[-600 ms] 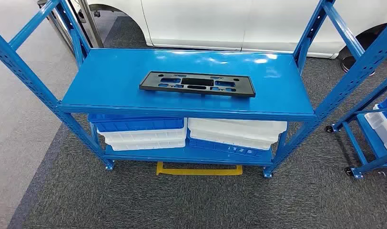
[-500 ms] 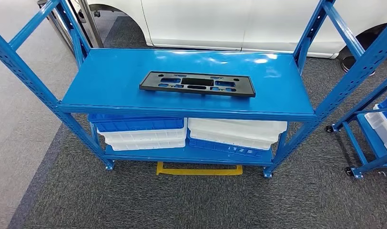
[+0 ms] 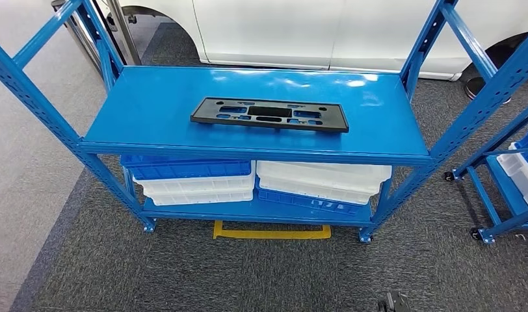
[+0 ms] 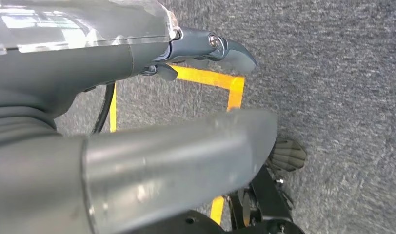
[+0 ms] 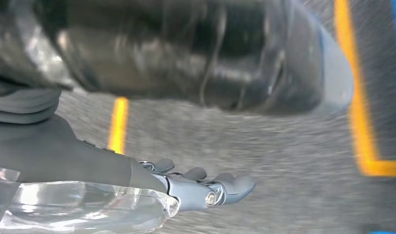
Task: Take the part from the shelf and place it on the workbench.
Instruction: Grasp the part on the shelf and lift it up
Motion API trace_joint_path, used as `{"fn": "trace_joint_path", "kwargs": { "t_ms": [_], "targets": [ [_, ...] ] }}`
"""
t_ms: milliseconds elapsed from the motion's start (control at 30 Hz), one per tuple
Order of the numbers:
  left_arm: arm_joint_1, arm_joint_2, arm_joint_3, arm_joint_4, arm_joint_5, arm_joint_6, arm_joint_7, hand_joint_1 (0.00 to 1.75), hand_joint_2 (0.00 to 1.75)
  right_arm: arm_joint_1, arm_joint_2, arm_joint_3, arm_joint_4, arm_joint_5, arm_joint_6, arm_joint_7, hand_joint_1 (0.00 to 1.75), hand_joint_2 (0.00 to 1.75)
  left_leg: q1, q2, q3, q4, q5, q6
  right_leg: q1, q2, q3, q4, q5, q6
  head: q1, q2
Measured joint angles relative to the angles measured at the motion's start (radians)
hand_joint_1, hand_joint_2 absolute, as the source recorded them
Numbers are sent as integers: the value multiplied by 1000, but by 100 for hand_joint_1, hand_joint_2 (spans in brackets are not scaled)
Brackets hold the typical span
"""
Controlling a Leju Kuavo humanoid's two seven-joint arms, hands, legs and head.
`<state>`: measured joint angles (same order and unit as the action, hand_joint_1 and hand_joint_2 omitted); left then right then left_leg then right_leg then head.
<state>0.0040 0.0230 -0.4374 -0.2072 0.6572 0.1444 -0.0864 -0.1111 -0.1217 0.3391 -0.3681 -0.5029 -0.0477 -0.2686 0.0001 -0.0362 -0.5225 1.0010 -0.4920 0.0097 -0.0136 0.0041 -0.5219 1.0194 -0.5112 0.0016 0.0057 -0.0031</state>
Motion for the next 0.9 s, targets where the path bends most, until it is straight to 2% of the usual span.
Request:
{"fn": "trace_joint_path", "kwargs": {
  "t_ms": [500,900],
  "targets": [
    [-7,0,-51,7,-18,66,-28,0,0,-33,-100,0,-503,255,23,-30,0,0,0,0,-1,1,0,0,0,0,0,0,0,0,0,0],
    [-14,-12,-74,7,-19,95,-84,0,0,-161,-168,0,-926,433,40,-66,0,0,0,0,-1,1,0,0,0,0,-1,0,0,0,0,0]
  ]
}}
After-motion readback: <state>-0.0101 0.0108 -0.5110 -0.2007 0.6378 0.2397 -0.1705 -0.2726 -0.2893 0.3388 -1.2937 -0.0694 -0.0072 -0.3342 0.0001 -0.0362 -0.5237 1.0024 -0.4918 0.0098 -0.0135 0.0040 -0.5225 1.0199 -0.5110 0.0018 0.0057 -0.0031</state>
